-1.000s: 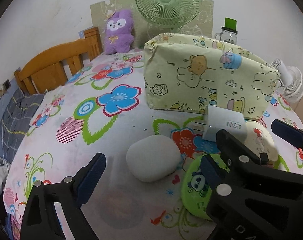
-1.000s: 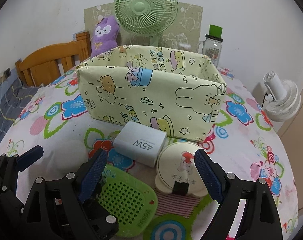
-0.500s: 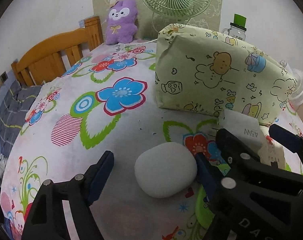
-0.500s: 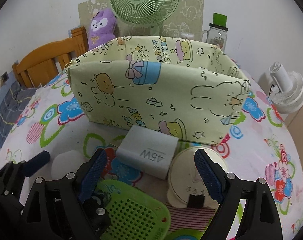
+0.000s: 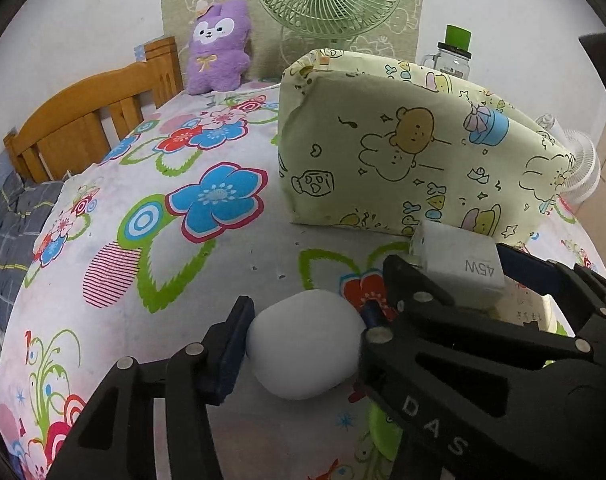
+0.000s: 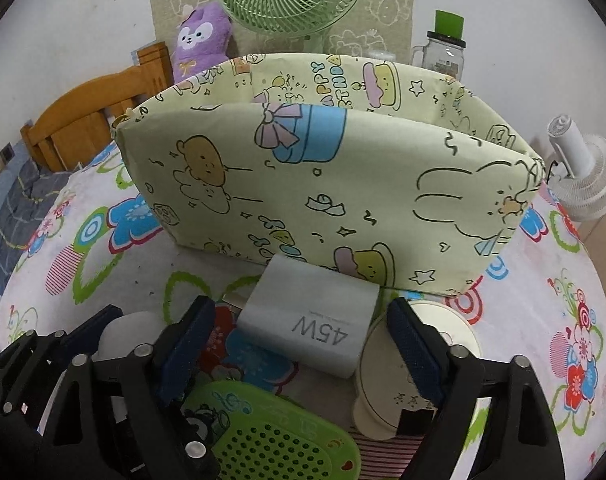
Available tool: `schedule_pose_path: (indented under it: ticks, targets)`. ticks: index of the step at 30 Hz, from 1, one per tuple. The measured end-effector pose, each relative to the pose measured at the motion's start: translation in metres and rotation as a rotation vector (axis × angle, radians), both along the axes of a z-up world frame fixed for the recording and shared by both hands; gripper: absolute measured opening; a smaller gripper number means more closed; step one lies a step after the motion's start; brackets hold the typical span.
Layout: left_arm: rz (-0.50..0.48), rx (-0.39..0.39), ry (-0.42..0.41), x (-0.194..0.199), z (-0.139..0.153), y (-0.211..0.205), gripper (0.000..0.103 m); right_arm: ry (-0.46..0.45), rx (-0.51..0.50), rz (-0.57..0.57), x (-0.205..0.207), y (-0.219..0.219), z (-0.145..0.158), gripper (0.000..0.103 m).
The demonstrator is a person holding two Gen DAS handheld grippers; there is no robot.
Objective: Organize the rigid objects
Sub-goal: 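Close the left tool on the white stone while the right tool grips the square charger, then lift the stone with the left tool while the right tool lifts the square charger toward the basket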
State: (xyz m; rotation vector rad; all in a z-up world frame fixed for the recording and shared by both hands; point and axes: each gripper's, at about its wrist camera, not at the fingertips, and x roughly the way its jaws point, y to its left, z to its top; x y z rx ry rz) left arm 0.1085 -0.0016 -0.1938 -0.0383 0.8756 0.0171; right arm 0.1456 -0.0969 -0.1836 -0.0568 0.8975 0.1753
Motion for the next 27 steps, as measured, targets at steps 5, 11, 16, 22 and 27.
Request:
schedule_pose_path:
  ticks: [5, 11, 16, 22, 27]
  targets:
    - [-0.002, 0.002, 0.000, 0.001, 0.000, -0.001, 0.057, -0.003, -0.006, 0.006, 0.000, 0.001, 0.001, 0.078]
    - [-0.007, -0.001, 0.005, 0.001, -0.001, -0.001, 0.057, 0.000, -0.005, 0.010, -0.002, -0.001, 0.003, 0.078]
    - [-0.019, -0.009, 0.006, -0.003, 0.000, -0.003, 0.057, 0.002, -0.008, 0.004, -0.006, -0.004, 0.004, 0.078]
    - [-0.028, -0.010, -0.003, -0.010, 0.004, -0.007, 0.057, -0.007, 0.000, 0.000, -0.014, -0.009, 0.010, 0.078]
    - [-0.027, -0.010, -0.013, -0.014, 0.009, -0.010, 0.057, -0.020, 0.004, 0.000, -0.020, -0.013, 0.016, 0.061]
